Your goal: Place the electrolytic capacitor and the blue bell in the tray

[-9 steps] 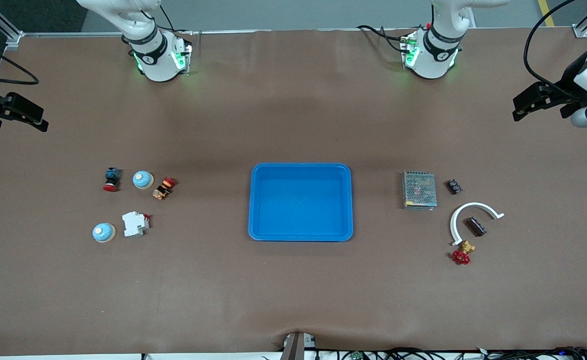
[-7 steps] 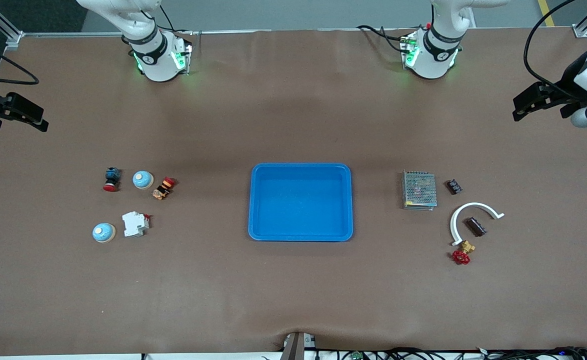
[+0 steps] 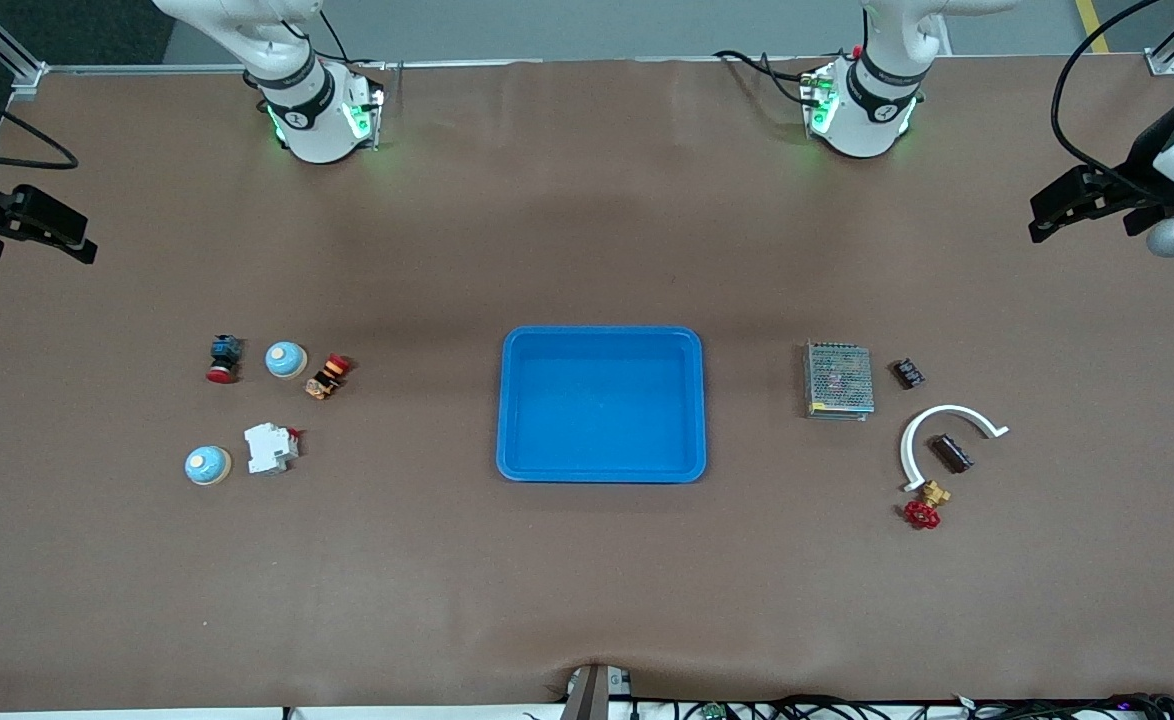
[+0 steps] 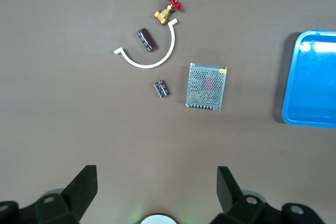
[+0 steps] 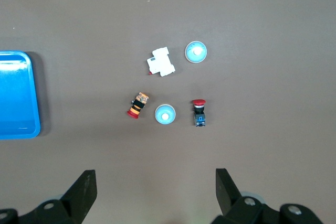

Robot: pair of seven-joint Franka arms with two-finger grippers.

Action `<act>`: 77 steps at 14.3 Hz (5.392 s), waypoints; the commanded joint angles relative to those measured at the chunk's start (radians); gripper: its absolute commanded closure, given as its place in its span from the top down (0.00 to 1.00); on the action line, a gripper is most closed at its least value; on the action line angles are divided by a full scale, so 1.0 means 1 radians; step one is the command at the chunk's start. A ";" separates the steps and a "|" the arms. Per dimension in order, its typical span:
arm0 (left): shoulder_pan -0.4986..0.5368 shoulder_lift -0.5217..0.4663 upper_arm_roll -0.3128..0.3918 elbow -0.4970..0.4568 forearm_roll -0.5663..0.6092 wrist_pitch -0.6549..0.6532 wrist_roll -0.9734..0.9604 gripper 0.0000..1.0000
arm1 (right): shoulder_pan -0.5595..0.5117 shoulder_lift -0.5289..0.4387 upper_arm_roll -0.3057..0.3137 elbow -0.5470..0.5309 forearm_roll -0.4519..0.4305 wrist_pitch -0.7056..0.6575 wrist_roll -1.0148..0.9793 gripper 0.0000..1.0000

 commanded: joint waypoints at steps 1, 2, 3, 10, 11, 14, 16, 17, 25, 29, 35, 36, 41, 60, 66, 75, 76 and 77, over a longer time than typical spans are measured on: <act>0.003 0.020 0.003 -0.031 -0.004 0.004 0.013 1.00 | -0.005 -0.007 0.008 -0.005 -0.005 0.005 -0.006 1.00; 0.011 0.023 0.003 -0.049 -0.004 0.020 0.010 1.00 | -0.002 -0.007 0.010 -0.005 -0.005 0.005 -0.007 1.00; 0.028 0.022 0.001 -0.090 -0.004 0.051 0.002 1.00 | -0.001 -0.007 0.010 -0.005 -0.005 0.005 -0.006 1.00; 0.089 0.017 0.001 -0.390 -0.009 0.342 0.004 1.00 | 0.011 0.006 0.010 -0.011 -0.006 0.005 -0.003 1.00; 0.094 0.020 0.001 -0.436 -0.009 0.394 0.004 1.00 | 0.014 0.013 0.010 -0.011 -0.006 0.005 -0.003 1.00; 0.105 0.025 0.001 -0.572 -0.009 0.555 0.004 1.00 | 0.018 0.053 0.010 -0.009 -0.005 0.008 -0.009 1.00; 0.115 0.051 0.001 -0.629 -0.009 0.645 0.004 1.00 | 0.027 0.094 0.010 -0.009 -0.003 0.029 -0.023 1.00; 0.118 0.074 0.001 -0.646 -0.007 0.683 0.004 1.00 | 0.031 0.122 0.010 -0.009 -0.003 0.029 -0.047 1.00; 0.146 0.264 0.000 -0.671 -0.016 0.890 0.001 0.78 | 0.030 0.214 0.010 -0.182 -0.005 0.298 -0.255 1.00; 0.146 0.359 0.000 -0.666 -0.030 1.008 -0.004 0.72 | 0.024 0.266 0.008 -0.263 -0.105 0.480 -0.551 1.00; 0.140 0.421 -0.002 -0.657 -0.125 1.064 -0.004 0.68 | -0.062 0.395 0.005 -0.258 -0.124 0.673 -0.929 1.00; 0.140 0.433 -0.002 -0.652 -0.136 1.065 -0.004 0.68 | -0.079 0.418 0.007 -0.258 -0.123 0.702 -0.981 1.00; 0.134 0.450 -0.005 -0.651 -0.139 1.084 -0.005 0.35 | -0.105 0.506 0.007 -0.252 -0.121 0.810 -1.057 1.00; 0.128 0.365 -0.159 -0.479 -0.130 0.875 -0.192 0.00 | -0.142 0.667 0.008 -0.230 -0.115 0.953 -1.175 1.00; -0.015 0.447 -0.210 -0.355 -0.127 0.875 -0.563 0.00 | -0.150 0.699 0.008 -0.230 -0.107 0.971 -1.181 1.00; -0.282 0.678 -0.200 -0.102 -0.084 0.877 -1.154 0.00 | -0.150 0.722 0.010 -0.230 -0.100 1.003 -1.179 0.88; -0.296 0.701 -0.200 -0.079 -0.062 0.877 -1.210 0.00 | -0.150 0.722 0.010 -0.230 -0.100 1.002 -1.178 0.74; -0.315 0.727 -0.200 -0.063 -0.039 0.877 -1.266 0.00 | -0.150 0.722 0.010 -0.229 -0.100 1.000 -1.178 0.62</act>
